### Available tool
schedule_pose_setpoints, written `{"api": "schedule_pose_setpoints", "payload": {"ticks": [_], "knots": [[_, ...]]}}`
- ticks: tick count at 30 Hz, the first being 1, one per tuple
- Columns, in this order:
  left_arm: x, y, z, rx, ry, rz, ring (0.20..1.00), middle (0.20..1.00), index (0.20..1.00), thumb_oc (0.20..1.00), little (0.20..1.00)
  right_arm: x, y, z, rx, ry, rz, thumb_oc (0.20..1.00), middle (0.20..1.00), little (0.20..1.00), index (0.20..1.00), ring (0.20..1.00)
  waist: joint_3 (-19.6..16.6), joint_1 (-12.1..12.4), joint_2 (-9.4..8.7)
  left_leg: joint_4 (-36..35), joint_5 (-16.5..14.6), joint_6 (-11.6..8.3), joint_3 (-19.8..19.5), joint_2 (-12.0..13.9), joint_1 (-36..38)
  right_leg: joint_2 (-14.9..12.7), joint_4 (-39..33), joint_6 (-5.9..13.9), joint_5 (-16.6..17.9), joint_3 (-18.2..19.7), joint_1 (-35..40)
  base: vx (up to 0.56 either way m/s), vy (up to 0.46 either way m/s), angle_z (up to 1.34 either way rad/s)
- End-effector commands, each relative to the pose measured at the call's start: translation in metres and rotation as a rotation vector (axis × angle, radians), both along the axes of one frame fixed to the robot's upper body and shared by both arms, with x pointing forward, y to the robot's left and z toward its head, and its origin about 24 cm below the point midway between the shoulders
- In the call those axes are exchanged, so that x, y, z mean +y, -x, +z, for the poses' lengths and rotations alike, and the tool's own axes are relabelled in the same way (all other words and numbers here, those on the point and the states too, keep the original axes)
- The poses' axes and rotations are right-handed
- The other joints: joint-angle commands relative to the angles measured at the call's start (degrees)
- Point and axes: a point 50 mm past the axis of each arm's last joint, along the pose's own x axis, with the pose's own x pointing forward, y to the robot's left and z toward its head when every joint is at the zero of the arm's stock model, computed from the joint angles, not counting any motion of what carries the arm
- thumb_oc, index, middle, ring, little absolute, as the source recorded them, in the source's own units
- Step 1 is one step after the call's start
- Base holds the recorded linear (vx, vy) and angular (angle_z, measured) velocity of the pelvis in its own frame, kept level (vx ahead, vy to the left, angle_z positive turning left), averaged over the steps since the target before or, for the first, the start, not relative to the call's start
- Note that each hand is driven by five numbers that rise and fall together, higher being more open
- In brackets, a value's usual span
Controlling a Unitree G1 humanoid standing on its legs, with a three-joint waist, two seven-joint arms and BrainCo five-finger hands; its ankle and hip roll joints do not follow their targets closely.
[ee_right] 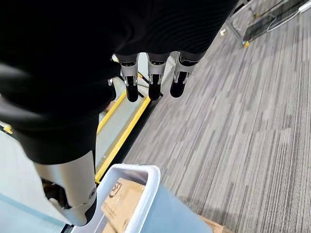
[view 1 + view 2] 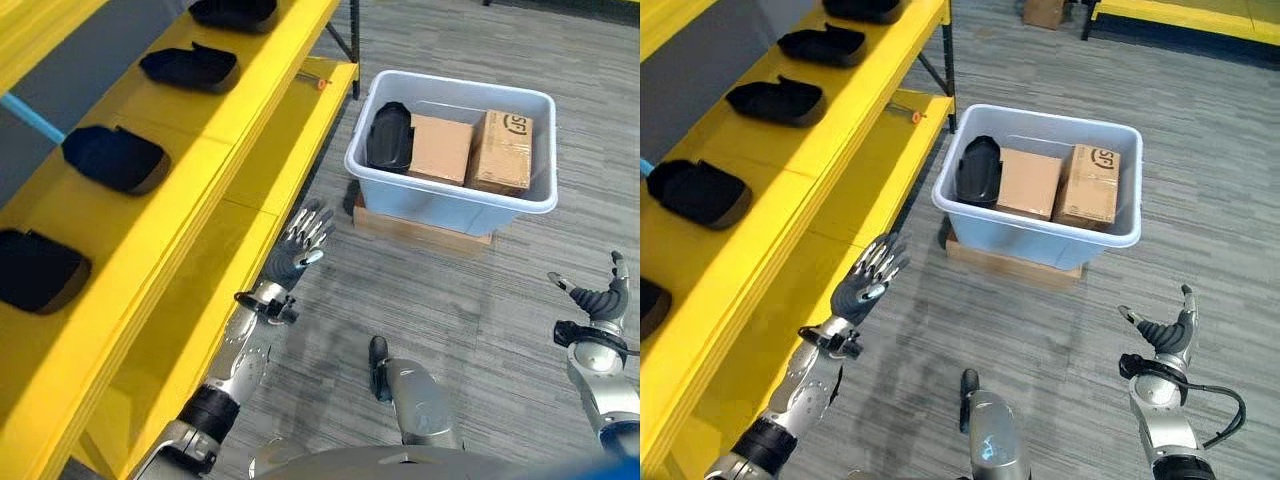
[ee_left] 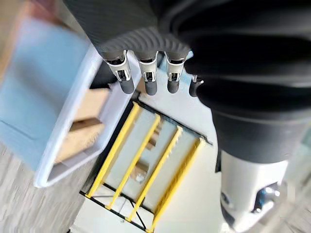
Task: Move parts from the plastic box to the shelf.
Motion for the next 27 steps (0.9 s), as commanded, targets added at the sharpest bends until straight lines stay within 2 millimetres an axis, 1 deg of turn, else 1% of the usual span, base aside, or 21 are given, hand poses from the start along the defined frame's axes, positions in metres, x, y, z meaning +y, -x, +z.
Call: {"api": "schedule_pose_setpoints", "payload": {"ticks": [1, 2, 3, 4, 5, 6, 7, 8, 9, 10, 11, 12, 15, 20, 27], "knots": [[0.017, 0.018, -0.007, 0.035, 0.033, 0.122, 1.0, 1.0, 1.0, 1.0, 1.0, 0.001, -0.002, 0.008, -0.036, 0.049, 0.057, 1.0, 1.0, 1.0, 1.0, 1.0, -3.8, 0.8, -2.34, 2.6, -8.5, 1.2, -6.3, -5.1, -4.9, 1.0, -10.6, 3.7, 3.0, 4.0, 10.4, 0.22, -0.088, -0.25], [0.018, 0.021, -0.012, 0.08, 0.024, 0.135, 1.0, 1.0, 1.0, 1.0, 1.0, 0.008, -0.004, 0.004, -0.033, 0.022, 0.079, 1.0, 1.0, 1.0, 1.0, 1.0, -3.9, 2.0, -2.08, 2.5, -14.3, 4.19, -8.3, -10.8, -5.9, 1.5, -13.4, 4.73, 4.4, 6.1, 12.1, 0.17, -0.052, -0.58], [0.019, 0.022, -0.013, 0.083, 0.019, 0.136, 1.0, 1.0, 1.0, 1.0, 1.0, 0.009, -0.004, 0.004, -0.033, 0.017, 0.081, 1.0, 1.0, 1.0, 1.0, 1.0, -3.9, 2.2, -2.03, 2.3, -14.8, 4.52, -8.3, -11.5, -6.0, 1.5, -13.8, 4.89, 4.7, 6.3, 12.3, 0.18, -0.032, -0.98], [0.021, 0.024, -0.017, 0.105, 0.001, 0.133, 1.0, 1.0, 1.0, 1.0, 1.0, 0.013, -0.005, 0.002, -0.035, 0.002, 0.09, 1.0, 1.0, 1.0, 1.0, 1.0, -3.9, 2.7, -1.97, 1.4, -16.7, 5.65, -8.1, -14.0, -7.7, 1.6, -15.1, 5.54, 5.3, 6.9, 13.3, 0.11, 0.025, -0.76], [0.025, 0.028, -0.023, 0.135, -0.001, 0.135, 1.0, 1.0, 1.0, 1.0, 1.0, 0.018, -0.005, 0.0, -0.035, -0.009, 0.097, 1.0, 1.0, 1.0, 1.0, 1.0, -3.9, 3.2, -1.97, 0.1, -17.9, 6.61, -7.8, -15.9, -8.9, 1.5, -16.2, 6.25, 5.7, 6.9, 14.4, 0.11, 0.038, -0.53], [0.026, 0.029, -0.025, 0.147, -0.002, 0.136, 1.0, 1.0, 1.0, 1.0, 1.0, 0.019, -0.005, 0.0, -0.035, -0.015, 0.1, 1.0, 1.0, 1.0, 1.0, 1.0, -3.9, 3.4, -1.96, -0.4, -18.2, 6.84, -7.7, -16.5, -9.2, 1.4, -16.4, 6.45, 5.8, 6.9, 14.7, 0.06, 0.031, -0.33], [0.03, 0.033, -0.03, 0.165, -0.006, 0.141, 1.0, 1.0, 1.0, 1.0, 1.0, 0.023, -0.005, -0.002, -0.036, -0.025, 0.109, 1.0, 1.0, 1.0, 1.0, 1.0, -3.7, 4.3, -2.0, -1.9, -15.6, 7.12, -7.7, -17.3, -11.3, 1.6, -17.0, 6.2, 6.6, 7.0, 15.0, 0.06, 0.023, -0.35], [0.033, 0.036, -0.035, 0.18, -0.012, 0.147, 1.0, 1.0, 1.0, 1.0, 1.0, 0.027, -0.005, -0.003, -0.039, -0.035, 0.116, 1.0, 1.0, 1.0, 1.0, 1.0, -3.5, 5.1, -1.92, -2.8, -14.3, 6.92, -8.4, -17.6, -12.7, 1.9, -17.4, 6.17, 6.5, 7.3, 15.9, 0.12, 0.052, -0.1], [0.037, 0.041, -0.041, 0.196, -0.02, 0.165, 1.0, 1.0, 1.0, 1.0, 1.0, 0.032, -0.006, -0.004, -0.04, -0.049, 0.136, 1.0, 1.0, 1.0, 1.0, 1.0, -3.3, 6.3, -1.98, -3.8, -12.4, 6.59, -10.4, -17.7, -14.4, 2.2, -17.7, 6.01, 6.2, 8.2, 17.1, 0.15, 0.067, 0.06], [0.038, 0.042, -0.041, 0.199, -0.021, 0.17, 1.0, 1.0, 1.0, 1.0, 1.0, 0.033, -0.007, -0.004, -0.039, -0.052, 0.141, 1.0, 1.0, 1.0, 1.0, 1.0, -3.2, 6.6, -2.03, -3.9, -12.1, 6.49, -11.0, -17.8, -14.8, 2.2, -17.8, 5.97, 6.1, 8.4, 17.3, 0.25, 0.142, -0.64], [0.046, 0.049, -0.049, 0.227, -0.01, 0.221, 1.0, 1.0, 1.0, 1.0, 1.0, 0.045, -0.015, -0.006, -0.027, -0.073, 0.203, 1.0, 1.0, 1.0, 1.0, 1.0, -2.9, 8.9, -2.26, -4.1, -11.3, 6.79, -15.4, -18.0, -15.7, 2.3, -16.9, 5.69, 4.9, 9.5, 18.6, 0.23, 0.143, -1.0], [0.049, 0.051, -0.053, 0.234, -0.014, 0.237, 1.0, 1.0, 1.0, 1.0, 1.0, 0.05, -0.017, -0.007, -0.026, -0.089, 0.219, 1.0, 1.0, 1.0, 1.0, 1.0, -3.1, 9.5, -2.28, -4.6, -11.3, 7.1, -15.9, -17.9, -15.2, 2.4, -16.4, 5.55, 4.5, 9.1, 18.9, 0.26, 0.163, -1.31], [0.054, 0.055, -0.06, 0.253, -0.031, 0.244, 1.0, 1.0, 1.0, 1.0, 1.0, 0.058, -0.018, -0.01, -0.033, -0.141, 0.24, 1.0, 1.0, 1.0, 1.0, 1.0, -3.9, 10.1, -2.42, -5.9, -12.2, 7.98, -16.1, -18.0, -12.9, 2.5, -14.9, 5.55, 3.5, 8.1, 19.1, 0.15, 0.09, -0.77], [0.057, 0.056, -0.063, 0.248, -0.057, 0.249, 1.0, 1.0, 1.0, 1.0, 1.0, 0.077, -0.022, -0.014, -0.037, -0.196, 0.287, 1.0, 1.0, 1.0, 1.0, 1.0, -5.0, 10.5, -1.93, -9.3, -13.4, 9.03, -15.7, -18.8, -8.6, 2.4, -13.5, 6.22, 3.0, 6.2, 18.2, 0.11, 0.1, -0.16], [0.062, 0.059, -0.067, 0.259, -0.107, 0.263, 1.0, 1.0, 1.0, 1.0, 1.0, 0.095, -0.028, -0.016, -0.042, -0.223, 0.336, 1.0, 1.0, 1.0, 1.0, 1.0, -5.8, 11.2, -1.26, -10.7, -14.6, 10.14, -14.9, -19.7, -6.3, 1.5, -12.2, 6.92, 2.9, 4.6, 17.2, 0.07, 0.11, 0.02]]}}
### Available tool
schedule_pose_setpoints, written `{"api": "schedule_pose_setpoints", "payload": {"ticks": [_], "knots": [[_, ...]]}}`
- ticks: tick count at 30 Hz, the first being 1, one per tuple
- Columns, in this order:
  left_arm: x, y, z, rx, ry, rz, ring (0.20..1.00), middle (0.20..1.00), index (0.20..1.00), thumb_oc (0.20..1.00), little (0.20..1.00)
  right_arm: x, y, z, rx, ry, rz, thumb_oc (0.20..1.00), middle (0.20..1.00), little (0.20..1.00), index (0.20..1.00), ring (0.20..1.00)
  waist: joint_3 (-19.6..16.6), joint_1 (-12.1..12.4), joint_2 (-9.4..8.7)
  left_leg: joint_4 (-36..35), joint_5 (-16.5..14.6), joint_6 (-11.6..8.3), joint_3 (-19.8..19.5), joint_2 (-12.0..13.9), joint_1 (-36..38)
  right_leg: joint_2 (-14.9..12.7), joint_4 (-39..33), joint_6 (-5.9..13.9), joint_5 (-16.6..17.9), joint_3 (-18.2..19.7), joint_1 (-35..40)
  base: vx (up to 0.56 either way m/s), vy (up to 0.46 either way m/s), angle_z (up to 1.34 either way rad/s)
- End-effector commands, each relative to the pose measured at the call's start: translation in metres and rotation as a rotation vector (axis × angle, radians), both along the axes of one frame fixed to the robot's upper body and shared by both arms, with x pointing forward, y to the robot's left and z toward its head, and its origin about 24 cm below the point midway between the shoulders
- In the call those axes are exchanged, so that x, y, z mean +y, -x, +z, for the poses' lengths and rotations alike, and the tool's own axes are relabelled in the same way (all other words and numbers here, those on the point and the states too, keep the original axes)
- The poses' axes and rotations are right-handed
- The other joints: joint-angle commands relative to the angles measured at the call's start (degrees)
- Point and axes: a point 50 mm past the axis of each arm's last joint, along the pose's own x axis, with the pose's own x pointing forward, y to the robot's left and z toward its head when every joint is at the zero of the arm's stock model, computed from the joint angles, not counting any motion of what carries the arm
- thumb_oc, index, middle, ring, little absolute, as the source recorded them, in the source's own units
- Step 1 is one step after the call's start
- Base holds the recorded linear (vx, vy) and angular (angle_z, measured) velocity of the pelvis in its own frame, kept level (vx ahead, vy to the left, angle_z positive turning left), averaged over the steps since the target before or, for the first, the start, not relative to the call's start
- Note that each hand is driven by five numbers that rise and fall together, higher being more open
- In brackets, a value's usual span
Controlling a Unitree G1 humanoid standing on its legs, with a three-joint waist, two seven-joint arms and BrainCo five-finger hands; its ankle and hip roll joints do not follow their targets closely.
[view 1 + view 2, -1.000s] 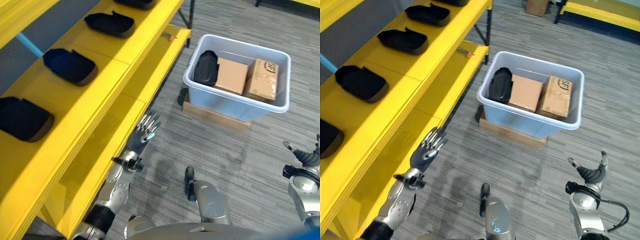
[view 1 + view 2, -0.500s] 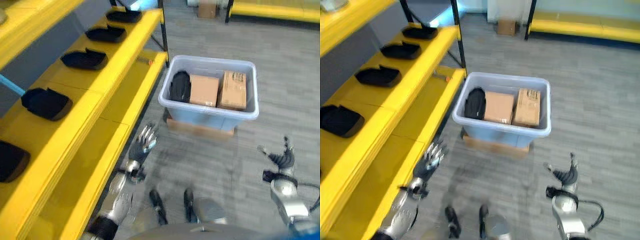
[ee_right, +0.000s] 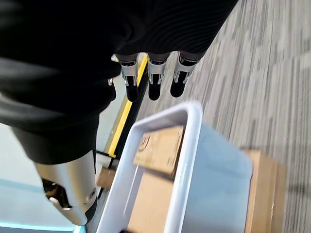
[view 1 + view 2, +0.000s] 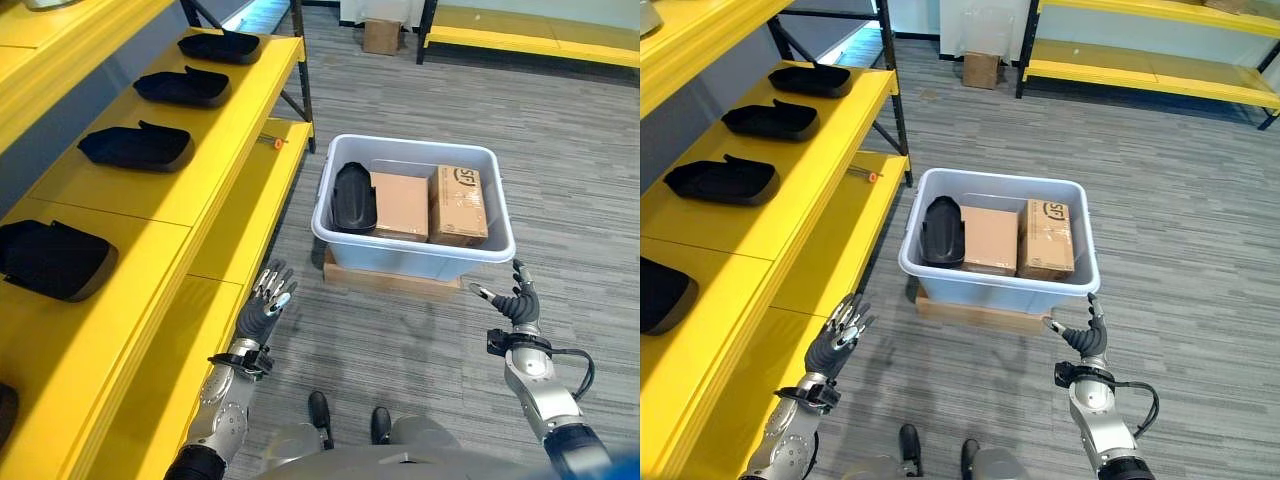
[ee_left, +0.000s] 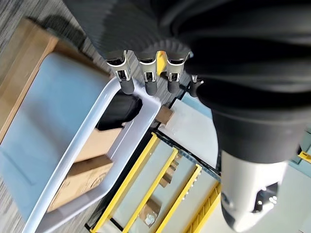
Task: Move parts from the plastic box to the shelf.
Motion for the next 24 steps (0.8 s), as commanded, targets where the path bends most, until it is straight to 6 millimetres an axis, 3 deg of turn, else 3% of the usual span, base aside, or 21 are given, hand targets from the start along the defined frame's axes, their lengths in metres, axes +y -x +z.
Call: {"api": "schedule_pose_setpoints", "payload": {"ticks": [1, 7, 12, 13, 14, 15, 17, 18, 19, 22, 23, 24], "knots": [[0.006, 0.002, 0.011, -0.093, -0.08, -0.006, 1.0, 1.0, 1.0, 1.0, 1.0, 0.0, -0.01, 0.021, -0.114, 0.004, 0.013, 1.0, 1.0, 1.0, 1.0, 1.0, -1.6, 0.3, -0.48, 0.9, -4.0, -2.03, 1.2, 1.0, 0.2, -1.4, -1.7, 2.04, 5.2, -4.3, -0.7, 0.04, 0.102, 0.0], [0.012, 0.005, 0.007, -0.074, -0.084, 0.007, 1.0, 1.0, 1.0, 1.0, 1.0, 0.007, -0.017, 0.032, -0.19, 0.057, 0.047, 1.0, 1.0, 1.0, 1.0, 1.0, -1.3, 0.8, -0.42, 1.5, -5.4, -0.24, 1.7, 0.2, 1.5, -2.0, 5.7, 2.87, 4.8, -5.6, -2.2, 0.03, 0.115, -0.06], [0.015, 0.007, 0.005, -0.064, -0.105, 0.008, 1.0, 1.0, 1.0, 1.0, 1.0, 0.008, -0.026, 0.044, -0.253, 0.063, 0.026, 1.0, 1.0, 1.0, 1.0, 1.0, -0.1, 1.6, -0.06, 1.4, -6.6, 2.24, 1.5, -0.4, 2.1, -5.1, 28.1, 6.71, 9.4, -7.8, -10.6, 0.02, 0.12, -0.13], [0.015, 0.008, 0.005, -0.069, -0.102, 0.027, 1.0, 1.0, 1.0, 1.0, 1.0, 0.01, -0.027, 0.045, -0.262, 0.049, 0.023, 1.0, 1.0, 1.0, 1.0, 1.0, 0.1, 1.9, 0.03, 1.3, -7.0, 2.1, 1.7, -0.2, 2.8, -6.4, 28.0, 7.05, 11.0, -9.2, -12.3, 0.14, 0.062, -0.13], [0.015, 0.008, 0.004, -0.068, -0.1, 0.031, 1.0, 1.0, 1.0, 1.0, 1.0, 0.011, -0.028, 0.045, -0.262, 0.045, 0.024, 1.0, 1.0, 1.0, 1.0, 1.0, 0.1, 1.9, -0.06, 1.0, -7.7, 1.88, 1.2, -0.5, 3.6, -7.1, 27.7, 7.83, 10.6, -9.1, -12.5, 0.09, 0.005, -0.1], [0.015, 0.008, 0.004, -0.07, -0.096, 0.034, 1.0, 1.0, 1.0, 1.0, 1.0, 0.012, -0.029, 0.045, -0.267, 0.042, 0.026, 1.0, 1.0, 1.0, 1.0, 1.0, 0.2, 2.0, 0.04, 1.2, -7.2, 1.91, 1.9, -0.1, 3.3, -7.2, 27.1, 7.06, 11.4, -9.9, -12.8, 0.12, -0.081, -0.07], [0.015, 0.006, 0.01, -0.122, -0.092, 0.059, 1.0, 1.0, 1.0, 1.0, 1.0, 0.016, -0.03, 0.047, -0.284, 0.017, 0.048, 1.0, 1.0, 1.0, 1.0, 1.0, 0.5, 1.2, -1.13, 0.8, -8.3, 0.75, 1.7, -0.1, 5.5, -6.3, 9.7, 7.16, 13.4, -10.3, -12.6, 0.18, -0.2, -0.1], [0.015, 0.006, 0.012, -0.131, -0.086, 0.067, 1.0, 1.0, 1.0, 1.0, 1.0, 0.017, -0.03, 0.047, -0.277, -0.005, 0.052, 1.0, 1.0, 1.0, 1.0, 1.0, 0.5, 1.1, -1.34, 0.7, -8.5, 0.52, 1.4, -0.2, 5.9, -6.0, 6.2, 7.29, 14.3, -10.2, -12.2, 0.24, -0.207, -0.06], [0.015, 0.006, 0.013, -0.135, -0.086, 0.064, 1.0, 1.0, 1.0, 1.0, 1.0, 0.017, -0.03, 0.045, -0.272, -0.019, 0.056, 1.0, 1.0, 1.0, 1.0, 1.0, 0.4, 1.0, -1.97, 0.4, -9.1, 0.27, 0.7, -0.8, 6.7, -7.0, 0.1, 8.11, 17.8, -9.7, -13.0, 0.23, -0.171, -0.08], [0.01, 0.009, 0.011, -0.137, -0.116, 0.016, 1.0, 1.0, 1.0, 1.0, 1.0, 0.02, -0.028, 0.04, -0.258, -0.033, 0.08, 1.0, 1.0, 1.0, 1.0, 1.0, 0.5, 0.9, -2.34, 0.3, -11.4, 0.43, -1.3, -1.1, 8.9, -9.2, -4.9, 9.9, 23.5, -7.9, -15.6, 0.28, -0.192, 0.04], [0.007, 0.012, 0.008, -0.131, -0.136, -0.014, 1.0, 1.0, 1.0, 1.0, 1.0, 0.019, -0.026, 0.039, -0.248, -0.032, 0.088, 1.0, 1.0, 1.0, 1.0, 1.0, 0.7, 0.7, -2.11, 0.3, -12.0, 0.26, -1.4, -0.7, 9.9, -8.8, -6.1, 9.92, 22.4, -7.6, -14.9, 0.46, -0.306, 0.37], [0.0, 0.013, 0.007, -0.122, -0.14, -0.046, 1.0, 1.0, 1.0, 1.0, 1.0, 0.014, -0.023, 0.038, -0.228, -0.015, 0.078, 1.0, 1.0, 1.0, 1.0, 1.0, 0.1, 0.0, -2.12, 0.3, -11.5, -0.21, -3.4, -0.7, 10.2, -7.6, -7.8, 9.21, 21.6, -4.9, -13.1, 0.41, -0.264, 0.48]]}}
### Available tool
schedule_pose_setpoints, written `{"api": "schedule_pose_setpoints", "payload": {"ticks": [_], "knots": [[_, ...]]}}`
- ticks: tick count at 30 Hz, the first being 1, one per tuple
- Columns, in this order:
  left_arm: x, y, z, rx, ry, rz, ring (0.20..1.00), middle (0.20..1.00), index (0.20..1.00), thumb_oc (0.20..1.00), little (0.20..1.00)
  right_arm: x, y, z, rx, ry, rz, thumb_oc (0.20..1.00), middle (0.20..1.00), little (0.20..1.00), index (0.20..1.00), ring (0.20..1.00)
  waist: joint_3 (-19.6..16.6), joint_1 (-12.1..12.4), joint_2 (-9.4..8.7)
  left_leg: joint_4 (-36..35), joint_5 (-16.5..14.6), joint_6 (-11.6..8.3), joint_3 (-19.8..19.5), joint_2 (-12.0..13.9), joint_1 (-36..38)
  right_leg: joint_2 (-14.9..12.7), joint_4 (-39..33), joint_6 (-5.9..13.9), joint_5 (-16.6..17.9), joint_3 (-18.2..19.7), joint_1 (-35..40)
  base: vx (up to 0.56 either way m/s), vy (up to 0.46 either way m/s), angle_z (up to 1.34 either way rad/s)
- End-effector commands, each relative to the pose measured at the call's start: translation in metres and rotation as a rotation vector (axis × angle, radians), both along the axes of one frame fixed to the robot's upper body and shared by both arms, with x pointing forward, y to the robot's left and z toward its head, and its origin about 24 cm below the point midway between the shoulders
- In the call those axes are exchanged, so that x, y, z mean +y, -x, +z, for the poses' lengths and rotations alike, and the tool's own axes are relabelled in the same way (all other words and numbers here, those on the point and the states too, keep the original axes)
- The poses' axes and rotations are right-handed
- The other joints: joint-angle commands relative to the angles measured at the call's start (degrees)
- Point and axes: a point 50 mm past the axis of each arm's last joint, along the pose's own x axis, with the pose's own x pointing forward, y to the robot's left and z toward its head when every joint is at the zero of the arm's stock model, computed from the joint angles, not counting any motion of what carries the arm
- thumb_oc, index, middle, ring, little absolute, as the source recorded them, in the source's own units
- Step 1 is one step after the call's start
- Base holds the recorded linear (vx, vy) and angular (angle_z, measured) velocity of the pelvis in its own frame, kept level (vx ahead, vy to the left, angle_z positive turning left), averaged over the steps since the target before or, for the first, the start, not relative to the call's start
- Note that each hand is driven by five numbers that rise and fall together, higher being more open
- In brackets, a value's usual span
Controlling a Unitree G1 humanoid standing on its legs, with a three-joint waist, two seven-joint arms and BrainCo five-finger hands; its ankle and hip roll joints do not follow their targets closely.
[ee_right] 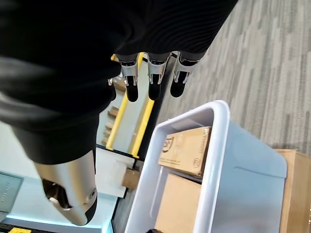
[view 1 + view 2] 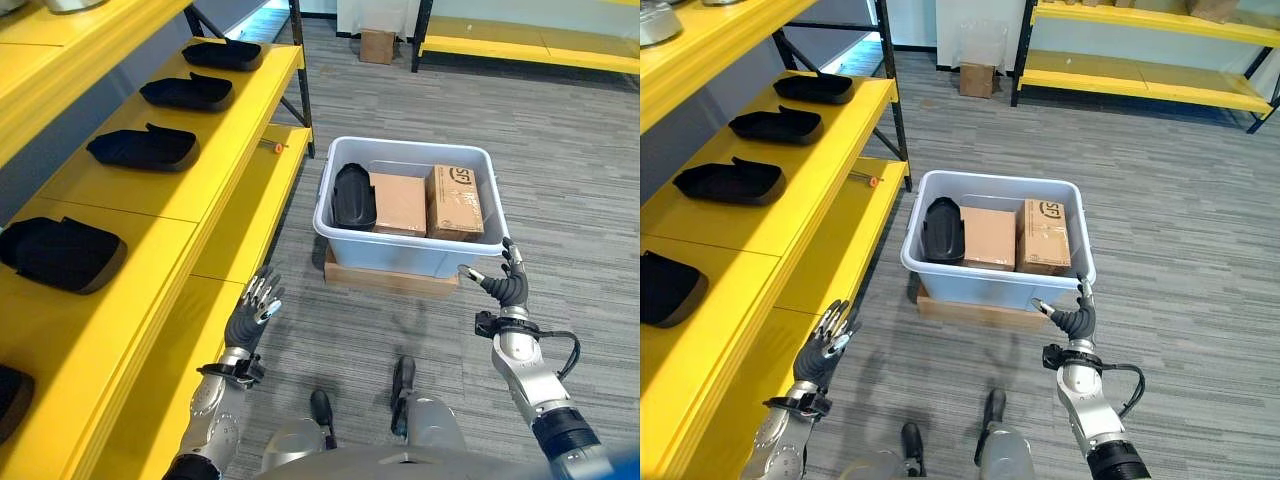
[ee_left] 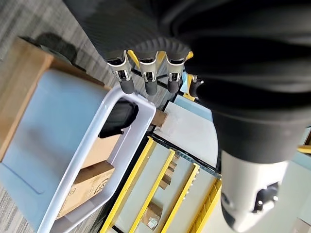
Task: Move parts from the plastic box to the shelf.
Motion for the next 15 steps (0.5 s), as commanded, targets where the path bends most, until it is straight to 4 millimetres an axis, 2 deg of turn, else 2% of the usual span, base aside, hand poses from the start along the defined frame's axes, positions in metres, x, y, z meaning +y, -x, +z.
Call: {"api": "schedule_pose_setpoints", "payload": {"ticks": [1, 4, 9, 15], "knots": [[-0.005, 0.0, 0.018, -0.113, -0.075, -0.089, 1.0, 1.0, 1.0, 1.0, 1.0, 0.003, -0.01, 0.023, -0.128, -0.022, 0.028, 1.0, 1.0, 1.0, 1.0, 1.0, -1.2, -0.7, -1.54, -0.2, -8.3, -1.14, -3.3, -2.9, 9.5, 5.1, -1.6, -2.73, 11.6, 3.5, 0.4, 0.36, -0.214, 0.79], [-0.01, -0.001, 0.017, -0.097, -0.059, -0.12, 1.0, 1.0, 1.0, 1.0, 1.0, 0.0, -0.004, 0.021, -0.095, 0.02, 0.028, 1.0, 1.0, 1.0, 1.0, 1.0, -2.1, -1.9, -1.43, -0.1, -7.6, -1.96, -3.2, -2.4, 9.7, 6.7, -0.8, -4.38, 9.0, 4.4, 2.6, 0.35, -0.198, 0.81], [-0.018, -0.003, 0.019, -0.105, -0.026, -0.154, 1.0, 1.0, 1.0, 1.0, 1.0, -0.009, 0.0, 0.02, -0.078, 0.062, 0.013, 1.0, 1.0, 1.0, 1.0, 1.0, -2.8, -3.0, -1.14, 1.2, -7.4, -2.93, -1.6, -1.2, 7.9, 8.4, -0.9, -6.82, 5.6, 4.8, 4.3, 0.21, -0.127, -0.03], [-0.024, -0.01, 0.022, -0.111, -0.039, -0.21, 1.0, 1.0, 1.0, 1.0, 1.0, -0.023, 0.004, 0.026, -0.122, 0.083, -0.033, 1.0, 1.0, 1.0, 1.0, 1.0, -2.9, -4.0, -0.61, 6.7, -7.5, -3.78, 0.3, 0.0, 4.6, 9.6, 1.5, -9.14, 1.7, 4.2, 4.5, 0.15, -0.141, 0.11]]}}
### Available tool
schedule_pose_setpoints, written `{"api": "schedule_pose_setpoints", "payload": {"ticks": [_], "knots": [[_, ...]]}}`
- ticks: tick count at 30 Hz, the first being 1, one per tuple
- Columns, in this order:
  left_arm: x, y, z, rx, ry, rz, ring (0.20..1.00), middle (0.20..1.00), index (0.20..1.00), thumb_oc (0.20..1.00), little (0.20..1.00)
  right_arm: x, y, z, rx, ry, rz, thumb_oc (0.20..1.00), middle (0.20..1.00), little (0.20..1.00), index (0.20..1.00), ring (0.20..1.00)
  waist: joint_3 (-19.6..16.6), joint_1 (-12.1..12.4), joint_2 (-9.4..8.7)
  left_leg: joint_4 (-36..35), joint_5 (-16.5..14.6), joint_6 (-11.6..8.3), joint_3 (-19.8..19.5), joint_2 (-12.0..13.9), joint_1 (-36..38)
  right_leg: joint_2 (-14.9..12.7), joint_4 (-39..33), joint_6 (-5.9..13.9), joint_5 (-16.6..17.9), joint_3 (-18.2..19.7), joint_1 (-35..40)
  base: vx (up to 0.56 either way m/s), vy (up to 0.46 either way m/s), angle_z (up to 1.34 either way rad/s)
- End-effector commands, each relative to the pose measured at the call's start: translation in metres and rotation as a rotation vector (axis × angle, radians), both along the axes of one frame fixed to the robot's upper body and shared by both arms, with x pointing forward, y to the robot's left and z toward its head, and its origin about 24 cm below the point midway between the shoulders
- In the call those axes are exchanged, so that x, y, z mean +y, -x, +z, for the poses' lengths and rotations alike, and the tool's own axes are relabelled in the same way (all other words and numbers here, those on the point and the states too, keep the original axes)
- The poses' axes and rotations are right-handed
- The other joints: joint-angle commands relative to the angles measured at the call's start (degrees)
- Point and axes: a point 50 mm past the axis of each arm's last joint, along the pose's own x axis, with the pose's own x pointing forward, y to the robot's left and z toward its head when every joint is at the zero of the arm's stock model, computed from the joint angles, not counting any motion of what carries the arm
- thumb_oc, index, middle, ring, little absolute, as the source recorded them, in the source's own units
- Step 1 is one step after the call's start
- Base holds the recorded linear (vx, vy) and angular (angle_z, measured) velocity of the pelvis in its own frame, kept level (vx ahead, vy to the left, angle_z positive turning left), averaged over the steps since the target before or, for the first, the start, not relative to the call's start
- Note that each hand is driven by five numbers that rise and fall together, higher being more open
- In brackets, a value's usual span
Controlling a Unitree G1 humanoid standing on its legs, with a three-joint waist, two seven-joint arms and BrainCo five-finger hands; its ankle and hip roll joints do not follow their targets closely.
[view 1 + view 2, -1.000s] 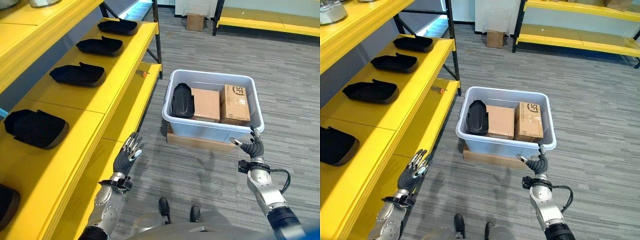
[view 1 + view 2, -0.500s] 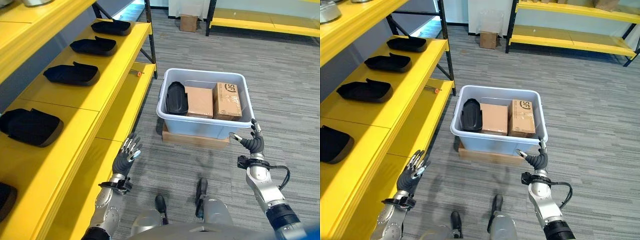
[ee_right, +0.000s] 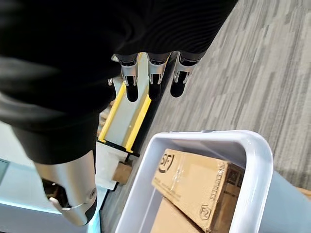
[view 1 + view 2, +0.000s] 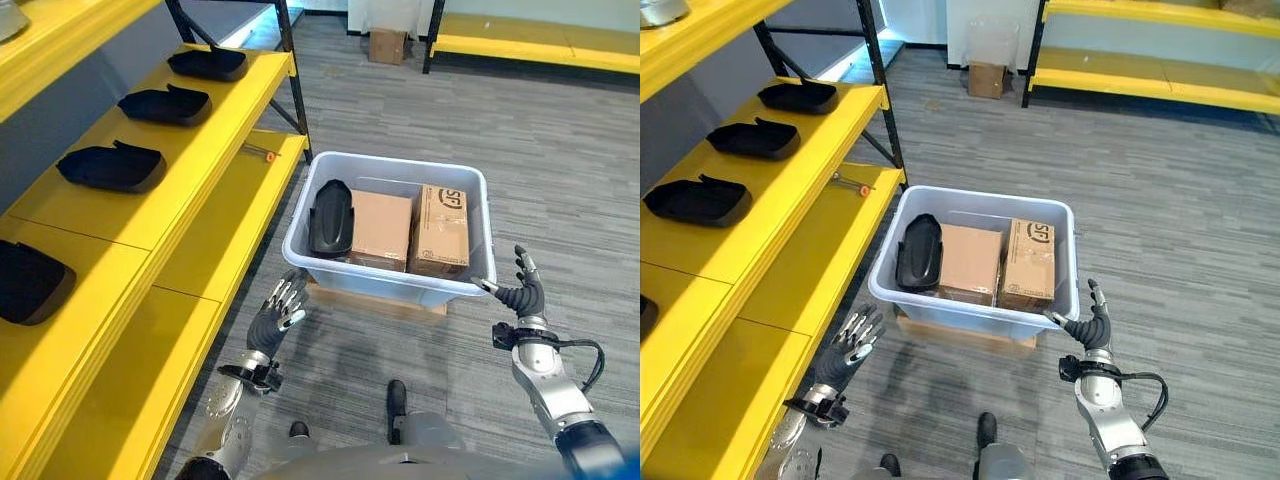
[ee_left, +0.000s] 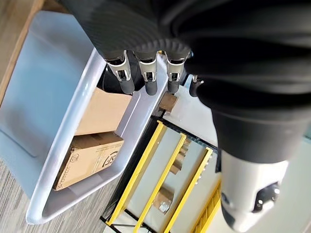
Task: Move parts from the plastic box to the shelf.
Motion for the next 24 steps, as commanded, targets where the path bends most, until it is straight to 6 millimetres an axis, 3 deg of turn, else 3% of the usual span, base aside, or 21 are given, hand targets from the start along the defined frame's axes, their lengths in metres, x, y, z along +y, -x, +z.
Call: {"api": "schedule_pose_setpoints", "payload": {"ticks": [1, 2, 3, 4, 6, 9, 10, 11, 12, 14, 17, 21, 24], "knots": [[0.005, -0.001, 0.013, -0.072, -0.048, -0.04, 1.0, 1.0, 1.0, 1.0, 1.0, -0.001, -0.01, 0.025, -0.16, -0.001, -0.001, 1.0, 1.0, 1.0, 1.0, 1.0, -1.1, -0.7, -3.0, 3.5, -7.0, 2.32, 3.1, -7.0, 3.6, -1.1, 6.3, -0.48, -0.7, 0.7, -4.2, 0.11, -0.093, 0.13], [0.005, -0.001, 0.013, -0.068, -0.048, -0.04, 1.0, 1.0, 1.0, 1.0, 1.0, -0.002, -0.01, 0.025, -0.162, 0.0, 0.001, 1.0, 1.0, 1.0, 1.0, 1.0, -1.1, -0.7, -2.92, 4.0, -6.9, 2.24, 3.2, -7.0, 3.5, -1.0, 6.4, -0.65, -0.9, 0.6, -4.2, 0.18, -0.205, 0.09], [0.002, -0.001, 0.007, -0.028, -0.054, -0.092, 1.0, 1.0, 1.0, 1.0, 1.0, -0.005, -0.008, 0.029, -0.174, 0.05, 0.023, 1.0, 1.0, 1.0, 1.0, 1.0, -1.0, -1.1, -2.6, 16.5, -1.1, 0.26, 5.0, -4.7, 0.3, 0.0, 6.4, -2.99, -2.9, -0.4, -2.5, 0.18, -0.241, 0.34], [0.002, -0.002, 0.008, -0.034, -0.087, -0.112, 1.0, 1.0, 1.0, 1.0, 1.0, -0.004, -0.01, 0.033, -0.18, 0.108, 0.07, 1.0, 1.0, 1.0, 1.0, 1.0, -0.2, -0.7, -2.95, 25.4, -0.1, 0.08, 3.5, -4.1, -5.0, 0.0, 7.3, -4.02, -3.8, 0.4, -2.1, 0.17, -0.238, 0.34], [0.007, -0.005, 0.009, -0.036, -0.092, -0.1, 1.0, 1.0, 1.0, 1.0, 1.0, -0.002, -0.012, 0.036, -0.185, 0.14, 0.103, 1.0, 1.0, 1.0, 1.0, 1.0, 0.8, -0.3, -3.22, 26.6, -0.2, 0.3, 3.3, -3.1, -8.2, -0.2, 8.3, -4.07, -4.2, 1.1, -1.9, 0.1, -0.024, 0.09], [0.015, -0.005, 0.01, -0.035, -0.076, -0.06, 1.0, 1.0, 1.0, 1.0, 1.0, -0.005, -0.018, 0.045, -0.188, 0.18, 0.13, 1.0, 1.0, 1.0, 1.0, 1.0, 1.8, -0.1, -3.11, 17.5, 2.0, -0.19, 4.3, -0.4, -9.8, -0.6, 9.5, -3.3, -5.5, 1.8, -0.7, 0.16, 0.17, -0.12], [0.016, -0.005, 0.01, -0.034, -0.072, -0.052, 1.0, 1.0, 1.0, 1.0, 1.0, -0.008, -0.02, 0.048, -0.194, 0.176, 0.128, 1.0, 1.0, 1.0, 1.0, 1.0, 2.1, 0.1, -2.95, 13.2, 4.0, -0.82, 3.8, 0.6, -10.0, -0.7, 9.4, -3.07, -5.9, 2.1, 0.1, 0.28, 0.359, -0.09], [0.018, -0.004, 0.01, -0.027, -0.065, -0.038, 1.0, 1.0, 1.0, 1.0, 1.0, -0.012, -0.023, 0.053, -0.196, 0.164, 0.124, 1.0, 1.0, 1.0, 1.0, 1.0, 2.7, 0.7, -2.69, 5.7, 8.6, -2.39, 1.8, 3.1, -11.1, -1.0, 9.1, -2.81, -6.5, 2.5, 2.0, 0.29, 0.371, -0.12], [0.02, -0.003, 0.009, -0.023, -0.056, -0.031, 1.0, 1.0, 1.0, 1.0, 1.0, -0.014, -0.024, 0.055, -0.198, 0.162, 0.121, 1.0, 1.0, 1.0, 1.0, 1.0, 2.8, 1.0, -2.56, 3.6, 10.9, -3.09, 1.1, 4.6, -12.0, -1.1, 8.9, -2.92, -6.8, 2.8, 2.8, 0.32, 0.51, -0.34], [0.022, -0.003, 0.008, -0.027, -0.037, -0.016, 1.0, 1.0, 1.0, 1.0, 1.0, -0.012, -0.029, 0.057, -0.201, 0.119, 0.118, 1.0, 1.0, 1.0, 1.0, 1.0, 3.9, 1.6, -2.44, 2.3, 9.6, -3.11, 0.1, 5.5, -12.6, -2.4, 11.2, -2.68, -8.9, 3.4, 3.7, 0.19, 0.401, -0.7], [0.019, -0.005, 0.004, -0.013, -0.035, -0.017, 1.0, 1.0, 1.0, 1.0, 1.0, -0.01, -0.031, 0.05, -0.178, 0.059, 0.093, 1.0, 1.0, 1.0, 1.0, 1.0, 4.3, 1.3, -1.85, 2.6, 6.5, -3.07, 2.4, 5.2, -9.9, -3.5, 13.1, -1.96, -9.4, 1.9, 3.6, 0.13, 0.274, -0.71], [0.019, -0.002, 0.001, -0.01, -0.048, -0.007, 1.0, 1.0, 1.0, 1.0, 1.0, 0.004, -0.028, 0.043, -0.163, 0.053, 0.084, 1.0, 1.0, 1.0, 1.0, 1.0, 3.6, 1.5, -1.61, -1.0, 3.6, -1.96, 3.2, 2.0, -4.7, -5.4, 12.9, 0.51, -7.1, 0.7, 1.6, 0.12, 0.217, -0.08], [0.02, -0.003, 0.004, -0.022, -0.057, 0.012, 1.0, 1.0, 1.0, 1.0, 1.0, 0.011, -0.031, 0.043, -0.173, 0.029, 0.092, 1.0, 1.0, 1.0, 1.0, 1.0, 3.5, 2.6, -1.97, -1.4, 3.0, -1.49, 3.0, 1.2, -5.4, -5.8, 11.4, 1.03, -6.1, 0.3, 0.4, 0.01, 0.043, 0.11]]}}
